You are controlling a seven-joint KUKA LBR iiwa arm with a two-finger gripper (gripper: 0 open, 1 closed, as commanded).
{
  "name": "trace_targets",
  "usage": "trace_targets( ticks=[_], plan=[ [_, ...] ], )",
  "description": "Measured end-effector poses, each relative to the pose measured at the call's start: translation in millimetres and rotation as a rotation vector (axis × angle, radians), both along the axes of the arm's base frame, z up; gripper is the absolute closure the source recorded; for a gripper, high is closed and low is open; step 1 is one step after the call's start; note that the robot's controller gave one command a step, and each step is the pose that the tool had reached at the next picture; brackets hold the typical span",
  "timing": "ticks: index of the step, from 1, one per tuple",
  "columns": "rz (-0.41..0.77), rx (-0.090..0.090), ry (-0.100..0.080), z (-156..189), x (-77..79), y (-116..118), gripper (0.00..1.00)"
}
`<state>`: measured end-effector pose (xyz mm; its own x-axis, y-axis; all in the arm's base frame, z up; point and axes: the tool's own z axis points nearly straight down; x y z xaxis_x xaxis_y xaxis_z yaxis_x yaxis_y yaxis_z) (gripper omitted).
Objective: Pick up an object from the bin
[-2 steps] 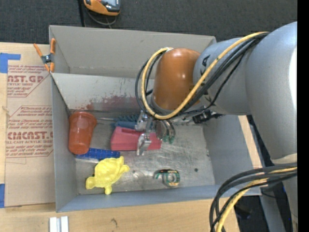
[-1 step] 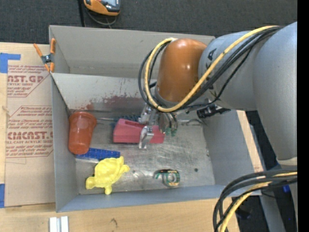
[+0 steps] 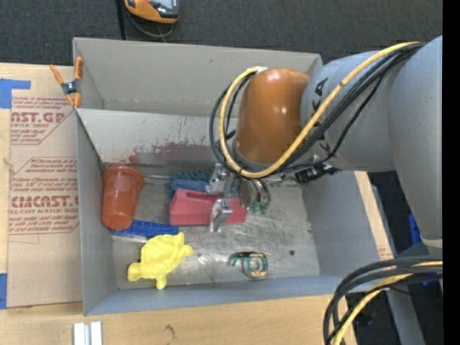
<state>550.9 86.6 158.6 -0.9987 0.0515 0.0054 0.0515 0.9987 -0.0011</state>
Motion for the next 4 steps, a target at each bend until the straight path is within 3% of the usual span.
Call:
trace_targets(
  ticks=[2, 3, 4],
  plan=[
    [0.01, 0.0, 0.0, 4, -3.9, -5, 1.0],
    [0.018, 0.0, -0.001, 44, -2.9, 3, 1.0],
    [0.019, 0.0, -0.001, 44, -2.9, 3, 1.0]
  ],
)
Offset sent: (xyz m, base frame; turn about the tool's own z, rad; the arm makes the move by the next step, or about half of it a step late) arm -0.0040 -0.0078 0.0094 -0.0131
